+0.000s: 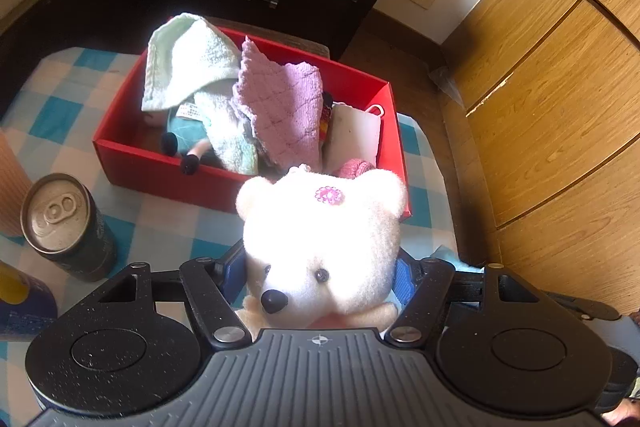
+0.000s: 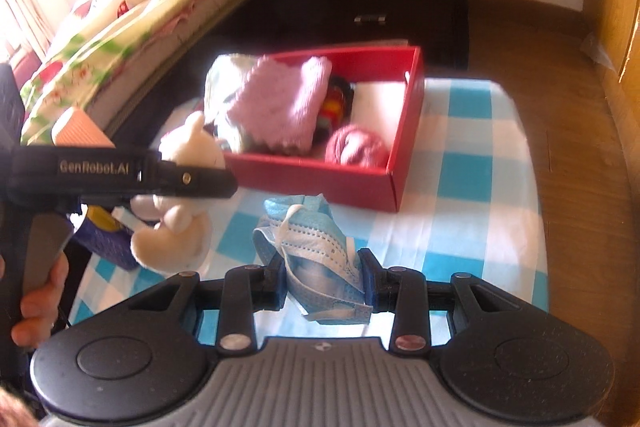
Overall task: Organize soft objects
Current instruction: 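Lift the teddy bear with the left gripper while the right gripper carries the mask over the box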
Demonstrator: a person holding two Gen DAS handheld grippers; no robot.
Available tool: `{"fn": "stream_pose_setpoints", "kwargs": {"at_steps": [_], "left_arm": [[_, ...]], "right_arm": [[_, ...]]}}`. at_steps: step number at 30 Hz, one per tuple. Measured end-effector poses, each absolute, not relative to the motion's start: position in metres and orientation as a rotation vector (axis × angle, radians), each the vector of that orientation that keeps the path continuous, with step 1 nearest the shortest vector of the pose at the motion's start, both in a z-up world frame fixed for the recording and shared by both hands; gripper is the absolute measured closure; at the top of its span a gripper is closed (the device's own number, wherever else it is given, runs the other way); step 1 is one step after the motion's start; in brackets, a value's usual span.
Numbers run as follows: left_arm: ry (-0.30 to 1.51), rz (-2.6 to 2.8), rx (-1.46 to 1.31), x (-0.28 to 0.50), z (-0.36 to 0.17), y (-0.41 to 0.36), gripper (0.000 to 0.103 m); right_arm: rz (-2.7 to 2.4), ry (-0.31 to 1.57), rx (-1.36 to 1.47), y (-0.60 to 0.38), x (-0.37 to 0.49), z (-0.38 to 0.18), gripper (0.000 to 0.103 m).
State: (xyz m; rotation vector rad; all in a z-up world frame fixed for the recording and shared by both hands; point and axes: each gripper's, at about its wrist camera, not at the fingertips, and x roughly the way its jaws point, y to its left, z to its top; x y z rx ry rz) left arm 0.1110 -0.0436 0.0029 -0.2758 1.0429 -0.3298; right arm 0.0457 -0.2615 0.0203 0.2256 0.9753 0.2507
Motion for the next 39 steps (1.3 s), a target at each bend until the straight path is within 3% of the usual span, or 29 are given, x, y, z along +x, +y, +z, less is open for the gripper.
{"fn": "stream_pose_setpoints", "kwargs": {"at_steps": [39], "left_arm": [[0.825,-0.206,-0.032,0.094,0.045,-0.043,0.035]], "right_arm": [[0.195,0.807,0.278,-0.243,0.075,0.054,0.090]]}}
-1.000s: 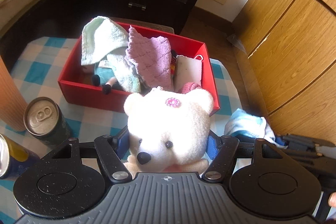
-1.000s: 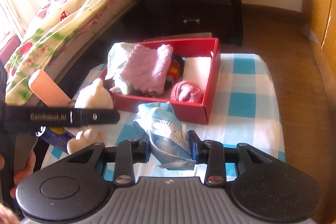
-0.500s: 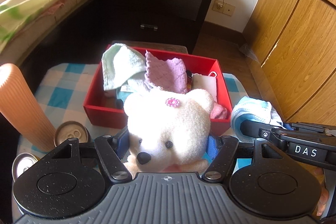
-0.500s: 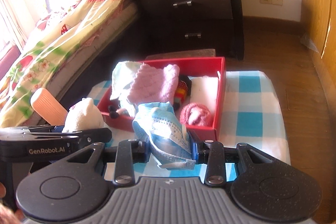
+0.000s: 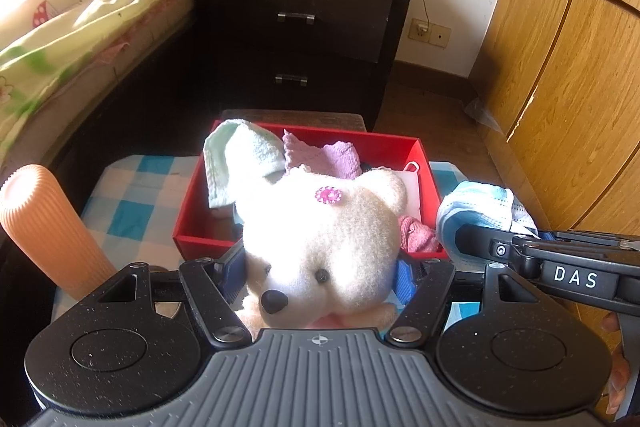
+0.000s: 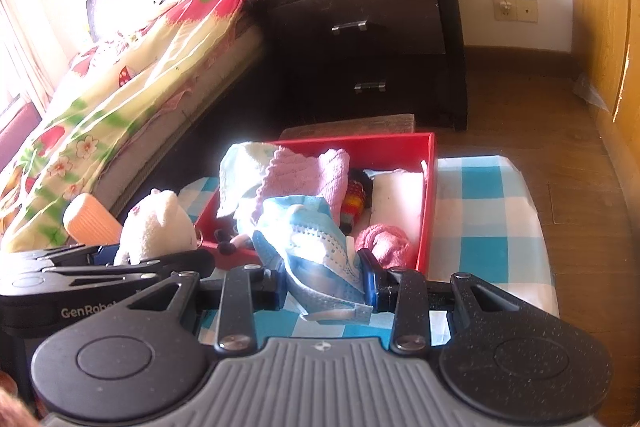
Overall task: Organize soft objects
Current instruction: 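Lift the teddy bear with the left gripper while the right gripper carries the mask over the box, then lower the mask into the red box with the right gripper and open it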
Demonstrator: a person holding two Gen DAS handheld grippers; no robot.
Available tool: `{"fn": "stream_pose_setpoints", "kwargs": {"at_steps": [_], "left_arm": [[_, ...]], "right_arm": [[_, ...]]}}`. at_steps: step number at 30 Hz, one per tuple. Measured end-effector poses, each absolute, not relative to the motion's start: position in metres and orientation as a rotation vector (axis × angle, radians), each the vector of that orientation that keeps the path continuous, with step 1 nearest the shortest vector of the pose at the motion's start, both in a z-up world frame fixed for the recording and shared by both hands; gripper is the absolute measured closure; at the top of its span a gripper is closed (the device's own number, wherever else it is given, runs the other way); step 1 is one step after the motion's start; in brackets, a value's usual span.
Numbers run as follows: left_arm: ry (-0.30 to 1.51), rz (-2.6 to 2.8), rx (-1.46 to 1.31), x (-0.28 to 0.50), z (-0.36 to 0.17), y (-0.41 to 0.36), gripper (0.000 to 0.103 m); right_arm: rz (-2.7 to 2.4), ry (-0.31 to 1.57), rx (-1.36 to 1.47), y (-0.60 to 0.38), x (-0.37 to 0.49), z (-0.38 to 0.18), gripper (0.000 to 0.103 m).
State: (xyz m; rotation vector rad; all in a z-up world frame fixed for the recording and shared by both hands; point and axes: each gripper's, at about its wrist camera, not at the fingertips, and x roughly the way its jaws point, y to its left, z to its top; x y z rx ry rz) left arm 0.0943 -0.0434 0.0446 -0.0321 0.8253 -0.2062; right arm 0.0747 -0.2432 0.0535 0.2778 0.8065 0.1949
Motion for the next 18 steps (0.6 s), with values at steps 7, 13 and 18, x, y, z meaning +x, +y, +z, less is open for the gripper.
{"fn": "stream_pose_setpoints", "kwargs": {"at_steps": [7,13,18], "left_arm": [[0.794,-0.188,-0.021,0.103,0.050,-0.045,0.035],[0.780,-0.179,-0.009,0.115,0.050,-0.050,0.035],[0.777,-0.177,-0.024,0.126,0.049,-0.051,0.035]], "right_arm": [[0.184,0.785,0.295,-0.244,0.083,0.056,0.090],[0.171,0.770,0.311,-0.244,0.096,0.057,0.090],[0.158,0.761,0.314,-0.244,0.107,0.056,0.090]]}}
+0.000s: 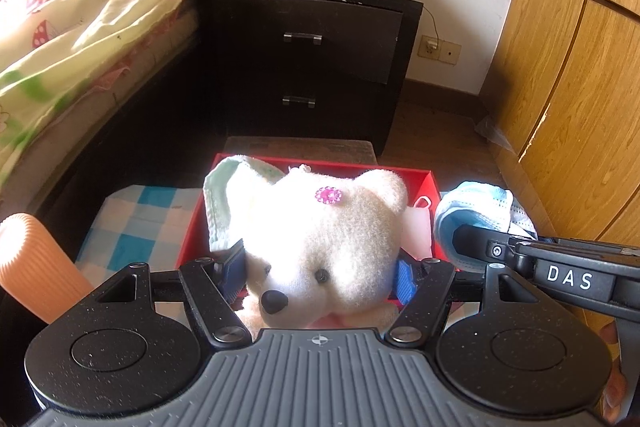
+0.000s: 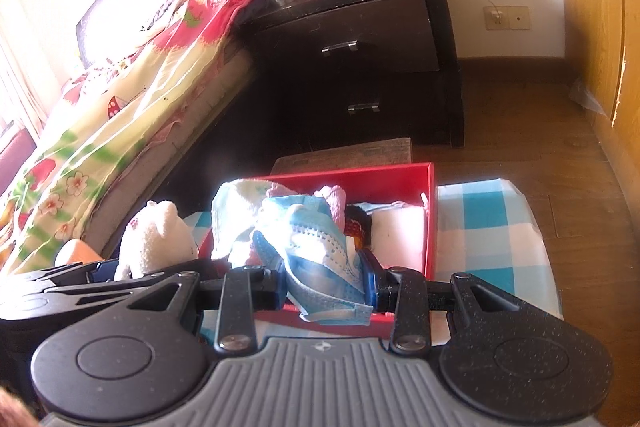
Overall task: Organize soft objects
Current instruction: 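Lower the mask into the red box with the right gripper and open it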
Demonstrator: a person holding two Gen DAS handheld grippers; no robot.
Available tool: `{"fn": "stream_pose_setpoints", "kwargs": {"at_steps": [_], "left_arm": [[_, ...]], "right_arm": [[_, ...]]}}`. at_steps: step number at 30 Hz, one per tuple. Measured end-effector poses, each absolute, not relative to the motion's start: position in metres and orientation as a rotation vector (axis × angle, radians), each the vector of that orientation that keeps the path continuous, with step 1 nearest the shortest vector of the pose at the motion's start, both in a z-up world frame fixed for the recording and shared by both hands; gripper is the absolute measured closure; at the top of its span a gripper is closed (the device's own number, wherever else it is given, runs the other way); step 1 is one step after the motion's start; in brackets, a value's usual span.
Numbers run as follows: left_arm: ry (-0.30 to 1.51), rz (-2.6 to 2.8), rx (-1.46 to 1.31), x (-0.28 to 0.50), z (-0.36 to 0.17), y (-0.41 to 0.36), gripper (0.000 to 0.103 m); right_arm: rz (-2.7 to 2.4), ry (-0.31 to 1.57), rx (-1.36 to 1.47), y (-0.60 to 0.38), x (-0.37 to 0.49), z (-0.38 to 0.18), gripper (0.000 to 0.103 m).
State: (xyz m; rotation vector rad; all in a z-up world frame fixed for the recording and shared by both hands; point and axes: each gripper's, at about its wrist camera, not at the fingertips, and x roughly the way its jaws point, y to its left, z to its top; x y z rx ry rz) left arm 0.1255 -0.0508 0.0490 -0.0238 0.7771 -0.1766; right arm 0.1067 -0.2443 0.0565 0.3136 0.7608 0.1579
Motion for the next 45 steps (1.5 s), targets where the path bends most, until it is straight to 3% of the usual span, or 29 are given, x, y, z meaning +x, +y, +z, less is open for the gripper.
{"fn": "stream_pose_setpoints", "kwargs": {"at_steps": [20,40,42,44,45], "left_arm": [[0.763,-0.139,0.032,0.185,0.027,-0.069,0.034],[0.762,-0.152,0.003,0.219,0.007,-0.075,0.030],[0.762,-0.155,0.001,0.221,0.006,-0.078,0.029],[0.764,-0.159,-0.003,0.222,0.006,-0.079,0.028],[0.765,-0.160,-0.007,0.223,0.006,-0.079,0.025]], "right_arm": [[0.100,0.688,0.266,-0.245,0.162,0.041,0.090],[0.057,0.766,0.218,-0.251,0.200,-0.007,0.089],[0.050,0.765,0.216,-0.251,0.201,-0.010,0.085],[0.046,0.768,0.204,-0.251,0.201,-0.011,0.072],[0.043,0.763,0.202,-0.251,0.201,-0.012,0.072]]}}
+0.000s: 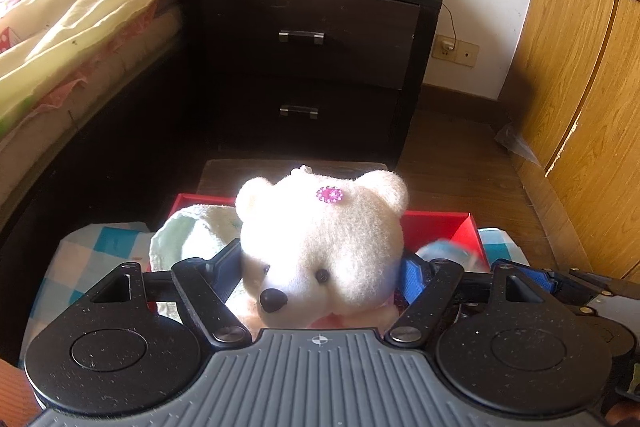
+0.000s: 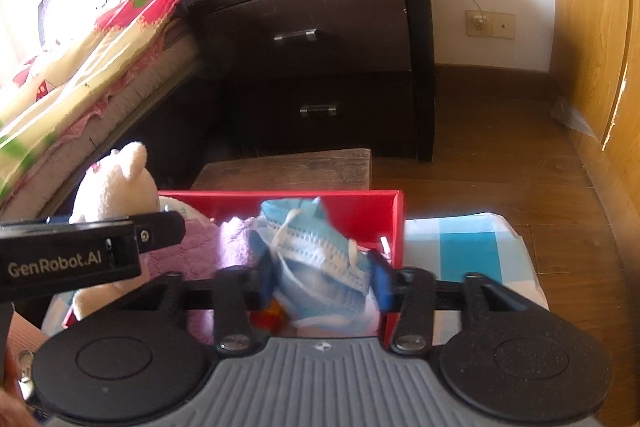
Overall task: Organize soft objects
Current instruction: 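Lower the mask into the red box with the right gripper and open it, then lower the teddy bear into the red box and open the left gripper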
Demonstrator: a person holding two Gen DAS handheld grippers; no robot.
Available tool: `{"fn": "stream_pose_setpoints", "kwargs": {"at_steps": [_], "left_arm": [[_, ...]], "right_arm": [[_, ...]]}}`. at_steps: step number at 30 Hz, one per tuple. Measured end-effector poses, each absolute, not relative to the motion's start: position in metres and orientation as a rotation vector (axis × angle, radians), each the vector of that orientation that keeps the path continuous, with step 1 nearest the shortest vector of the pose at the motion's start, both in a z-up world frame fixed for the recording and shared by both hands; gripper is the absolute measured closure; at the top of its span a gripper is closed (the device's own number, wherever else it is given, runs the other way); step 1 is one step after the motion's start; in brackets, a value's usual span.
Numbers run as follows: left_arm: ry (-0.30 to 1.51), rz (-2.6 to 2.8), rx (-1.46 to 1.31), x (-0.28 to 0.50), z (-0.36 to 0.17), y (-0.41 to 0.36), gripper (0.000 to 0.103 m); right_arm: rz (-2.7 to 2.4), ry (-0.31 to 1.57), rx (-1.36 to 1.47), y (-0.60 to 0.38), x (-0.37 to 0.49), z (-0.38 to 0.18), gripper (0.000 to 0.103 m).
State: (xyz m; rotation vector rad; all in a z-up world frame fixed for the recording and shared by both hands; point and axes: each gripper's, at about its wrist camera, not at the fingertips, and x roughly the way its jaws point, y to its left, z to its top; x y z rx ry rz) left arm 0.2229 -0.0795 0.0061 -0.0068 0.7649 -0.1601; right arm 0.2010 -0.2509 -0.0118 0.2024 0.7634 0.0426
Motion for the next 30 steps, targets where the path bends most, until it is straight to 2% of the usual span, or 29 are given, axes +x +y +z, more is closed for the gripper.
{"fn": "stream_pose_setpoints", "kwargs": {"at_steps": [4,13,30], "left_arm": [[0.766,-0.159,-0.030,0.226,0.006,-0.077,0.022],[0.780,-0.151,-0.003,0.225,0.007,-0.084,0.021],[0.754,-0.103,0.027,0.180,0.044,-0.067,0.020]], "right_arm": [[0.038,0.763,0.206,-0.252,0.201,-0.013,0.065],[0.015,0.769,0.216,-0.261,0.198,-0.011,0.065],[-0.046,0.724,0.188,-0.264,0.161,0.037,0.065]]}}
